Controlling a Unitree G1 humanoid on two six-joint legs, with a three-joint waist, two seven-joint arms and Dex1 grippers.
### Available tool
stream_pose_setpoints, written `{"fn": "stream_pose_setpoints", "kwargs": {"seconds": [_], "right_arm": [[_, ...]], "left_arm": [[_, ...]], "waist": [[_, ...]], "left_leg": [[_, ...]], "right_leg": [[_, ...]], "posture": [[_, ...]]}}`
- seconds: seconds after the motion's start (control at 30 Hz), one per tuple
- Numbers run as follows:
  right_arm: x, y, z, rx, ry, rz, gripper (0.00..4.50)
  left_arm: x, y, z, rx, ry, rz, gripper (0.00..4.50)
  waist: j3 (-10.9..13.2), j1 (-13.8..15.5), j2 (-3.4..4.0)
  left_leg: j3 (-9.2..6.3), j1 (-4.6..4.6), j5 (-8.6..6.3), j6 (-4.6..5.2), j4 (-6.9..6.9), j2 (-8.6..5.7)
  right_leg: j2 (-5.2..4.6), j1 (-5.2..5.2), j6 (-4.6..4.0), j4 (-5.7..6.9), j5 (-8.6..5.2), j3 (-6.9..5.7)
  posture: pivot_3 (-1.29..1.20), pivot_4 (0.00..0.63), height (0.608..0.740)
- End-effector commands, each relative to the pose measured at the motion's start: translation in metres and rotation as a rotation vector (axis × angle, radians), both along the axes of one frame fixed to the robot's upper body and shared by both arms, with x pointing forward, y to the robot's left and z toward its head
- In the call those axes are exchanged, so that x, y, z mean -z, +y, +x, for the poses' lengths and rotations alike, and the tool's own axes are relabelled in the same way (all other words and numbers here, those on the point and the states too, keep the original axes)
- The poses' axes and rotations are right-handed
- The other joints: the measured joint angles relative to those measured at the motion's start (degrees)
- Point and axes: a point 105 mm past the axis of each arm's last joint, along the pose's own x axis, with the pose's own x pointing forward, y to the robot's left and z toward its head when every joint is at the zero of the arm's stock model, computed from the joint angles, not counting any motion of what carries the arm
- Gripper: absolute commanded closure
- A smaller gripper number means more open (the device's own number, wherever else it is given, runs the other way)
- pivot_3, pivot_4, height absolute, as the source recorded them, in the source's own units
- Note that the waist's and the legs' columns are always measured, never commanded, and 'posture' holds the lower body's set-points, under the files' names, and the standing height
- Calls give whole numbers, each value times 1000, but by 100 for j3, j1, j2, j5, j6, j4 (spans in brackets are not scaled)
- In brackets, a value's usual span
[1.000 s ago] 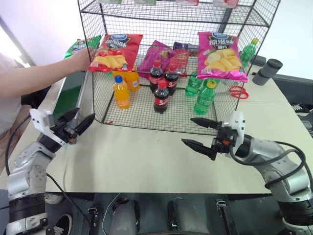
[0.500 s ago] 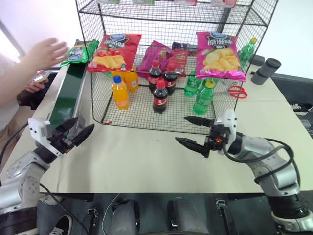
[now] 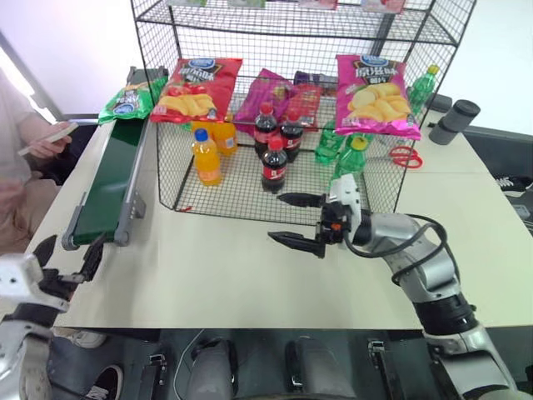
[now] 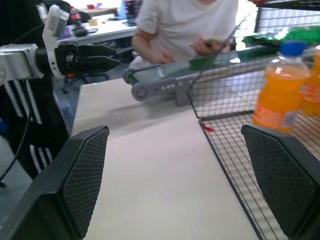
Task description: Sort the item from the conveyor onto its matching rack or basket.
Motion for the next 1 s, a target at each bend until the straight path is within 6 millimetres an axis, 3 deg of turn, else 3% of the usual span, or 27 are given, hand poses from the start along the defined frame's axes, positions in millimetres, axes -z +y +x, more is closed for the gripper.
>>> {"fn": "stream_pose_setpoints", "kwargs": {"seconds": [0.03,0.33,0.53,0.63,0.73,1.0], "right_arm": [[-8,11,-2,-55,-53,4,83],[-8,21,1,-88,-87,-7,83],[-9,22,2,-82,-90,-2,83],[-14,26,0,-88,-72,31,83],[-13,31,-2,-95,-70,37,83],[-12,33,-2,-79,-65,43,83]], "left_arm": [[-18,13,-10,-94,-68,58,0],[-16,10,-1,-88,-58,119,0],[-14,21,1,-135,-28,244,0],[-13,33,-2,-191,59,507,0],[-13,32,-2,-182,105,736,0],[1,14,2,-23,193,1129,0]], "waist": [[-1,8,-2],[-6,-2,-10],[-6,-19,-10],[-7,-21,-11],[-7,-23,-11],[-7,-27,-10]], "left_leg": [[-1,0,0,0,0,-1],[2,-1,-1,1,-1,-7],[3,-1,-1,1,-1,-7],[4,-1,-1,0,-3,-6],[8,-2,-1,0,-5,-3],[15,-5,-4,1,-14,7]], "right_leg": [[-1,0,0,0,0,0],[-1,-1,0,-1,0,-3],[1,-3,0,0,0,-3],[1,-6,-1,0,0,-3],[0,-10,-2,-1,0,-2],[-26,-17,-14,-4,-6,-1]], "posture": [[0,150,740],[0,150,740],[0,150,740],[0,150,740],[0,150,740],[0,150,740]]}}
